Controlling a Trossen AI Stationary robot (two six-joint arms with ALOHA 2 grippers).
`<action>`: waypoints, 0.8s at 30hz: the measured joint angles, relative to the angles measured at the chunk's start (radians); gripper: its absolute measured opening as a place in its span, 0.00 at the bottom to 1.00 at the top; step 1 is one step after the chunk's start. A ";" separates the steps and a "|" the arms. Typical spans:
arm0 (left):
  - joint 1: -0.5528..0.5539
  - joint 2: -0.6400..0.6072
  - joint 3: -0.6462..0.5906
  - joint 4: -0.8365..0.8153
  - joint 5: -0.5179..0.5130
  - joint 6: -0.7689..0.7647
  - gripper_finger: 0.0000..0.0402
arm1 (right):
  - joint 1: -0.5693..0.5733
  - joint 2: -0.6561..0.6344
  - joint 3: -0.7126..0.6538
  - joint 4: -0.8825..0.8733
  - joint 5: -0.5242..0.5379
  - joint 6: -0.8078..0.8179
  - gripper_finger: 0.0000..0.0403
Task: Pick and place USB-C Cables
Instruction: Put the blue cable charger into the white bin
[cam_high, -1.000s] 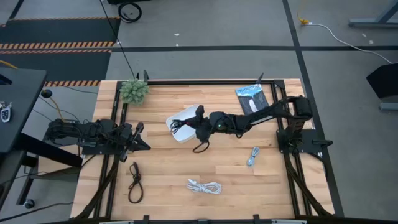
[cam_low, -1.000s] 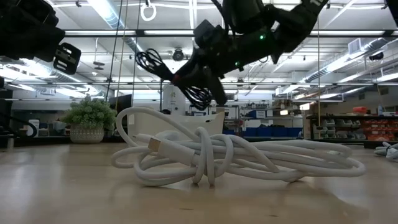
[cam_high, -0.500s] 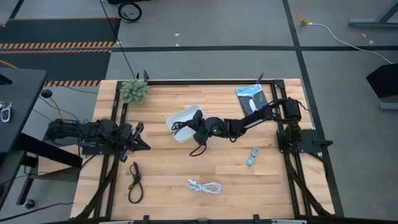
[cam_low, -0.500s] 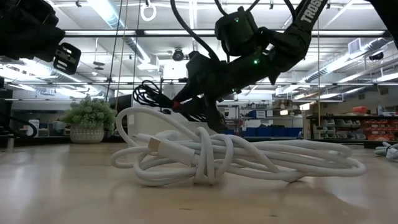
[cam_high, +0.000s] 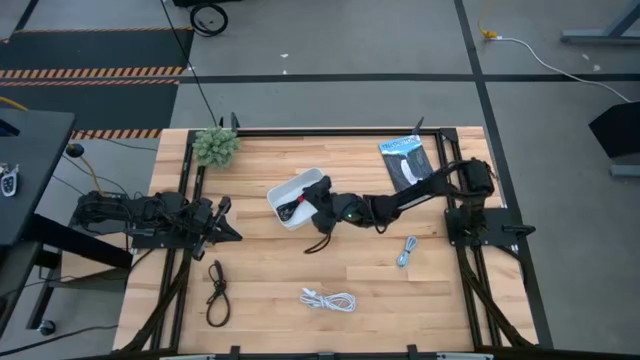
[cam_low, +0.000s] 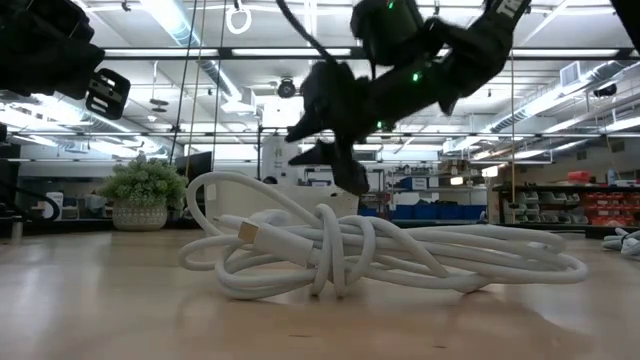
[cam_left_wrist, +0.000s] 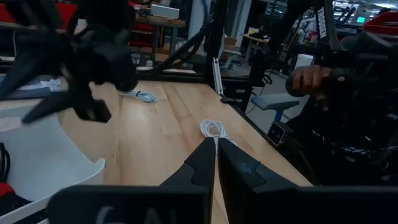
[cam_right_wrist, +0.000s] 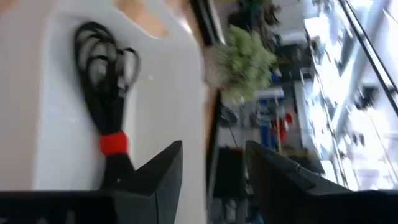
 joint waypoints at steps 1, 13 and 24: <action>0.000 0.000 0.000 0.000 0.000 0.000 0.06 | 0.015 -0.014 0.000 -0.005 0.039 0.010 0.45; 0.000 0.000 0.000 0.000 0.000 0.000 0.06 | 0.204 -0.264 0.000 -0.462 -0.257 0.795 0.44; 0.000 0.000 0.000 0.000 0.000 0.000 0.06 | 0.295 -0.160 0.000 -0.492 -0.412 1.025 0.45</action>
